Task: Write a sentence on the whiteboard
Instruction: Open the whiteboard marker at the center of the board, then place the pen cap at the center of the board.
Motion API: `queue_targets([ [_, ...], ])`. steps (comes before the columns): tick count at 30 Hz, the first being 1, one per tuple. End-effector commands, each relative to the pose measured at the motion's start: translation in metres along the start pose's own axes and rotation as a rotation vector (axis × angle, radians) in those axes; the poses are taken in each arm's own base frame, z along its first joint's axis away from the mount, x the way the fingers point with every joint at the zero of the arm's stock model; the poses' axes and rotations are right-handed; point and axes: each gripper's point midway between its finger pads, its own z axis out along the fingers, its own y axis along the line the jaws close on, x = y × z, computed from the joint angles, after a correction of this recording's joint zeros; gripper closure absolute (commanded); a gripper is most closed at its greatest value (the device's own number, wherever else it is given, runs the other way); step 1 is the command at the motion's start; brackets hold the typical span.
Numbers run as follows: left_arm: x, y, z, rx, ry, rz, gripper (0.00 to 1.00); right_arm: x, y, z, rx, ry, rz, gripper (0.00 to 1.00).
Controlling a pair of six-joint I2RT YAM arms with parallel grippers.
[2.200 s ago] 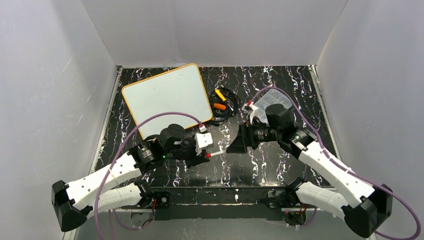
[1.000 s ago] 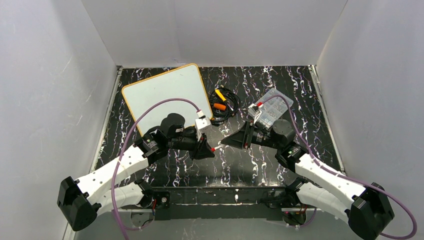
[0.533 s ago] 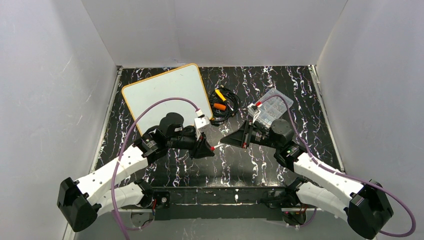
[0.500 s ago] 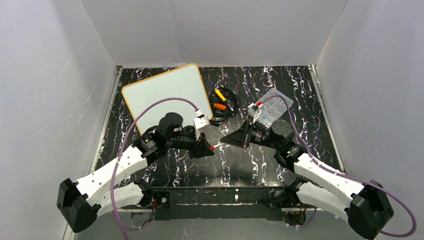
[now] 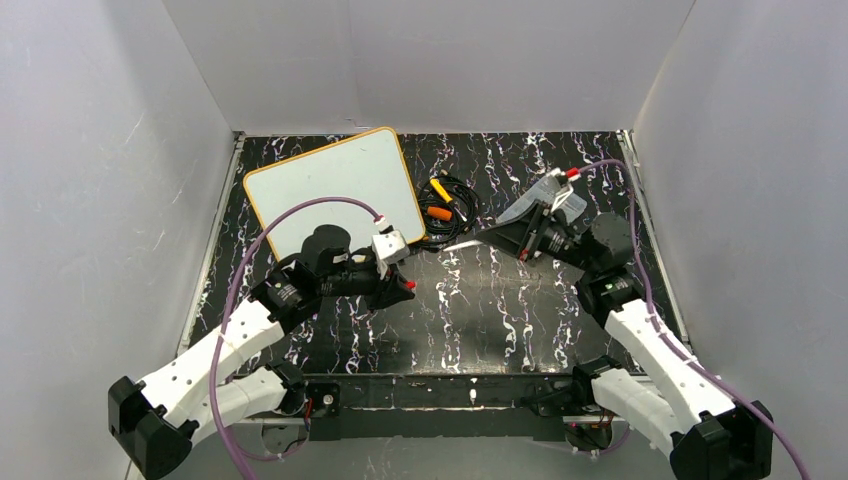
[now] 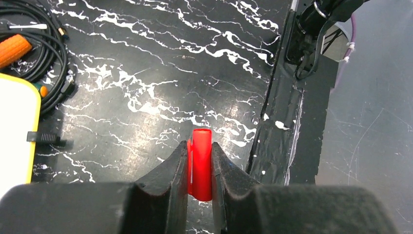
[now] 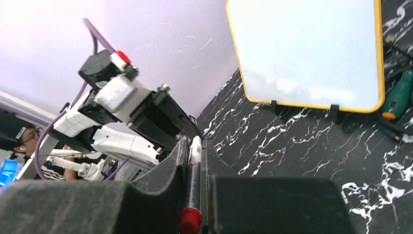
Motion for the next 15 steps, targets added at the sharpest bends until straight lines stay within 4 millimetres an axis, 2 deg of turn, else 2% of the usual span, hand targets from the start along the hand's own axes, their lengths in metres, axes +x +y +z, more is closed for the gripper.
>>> queue_targets([
  [1, 0.01, 0.006, -0.005, -0.032, 0.029, -0.005, 1.0, -0.018, 0.038, -0.013, -0.107, 0.065, -0.118, 0.99],
  [6, 0.012, 0.012, 0.005, -0.047, 0.059, -0.102, 1.0, -0.026, 0.02, -0.021, 0.067, 0.07, -0.229, 0.99],
  [11, 0.011, 0.017, 0.033, -0.077, -0.004, -0.424, 1.0, -0.038, -0.01, -0.035, 0.241, -0.098, -0.275, 0.99],
  [15, 0.042, 0.037, 0.052, -0.248, 0.005, -0.603, 0.99, -0.043, -0.027, -0.044, 0.308, -0.201, -0.289, 0.99],
])
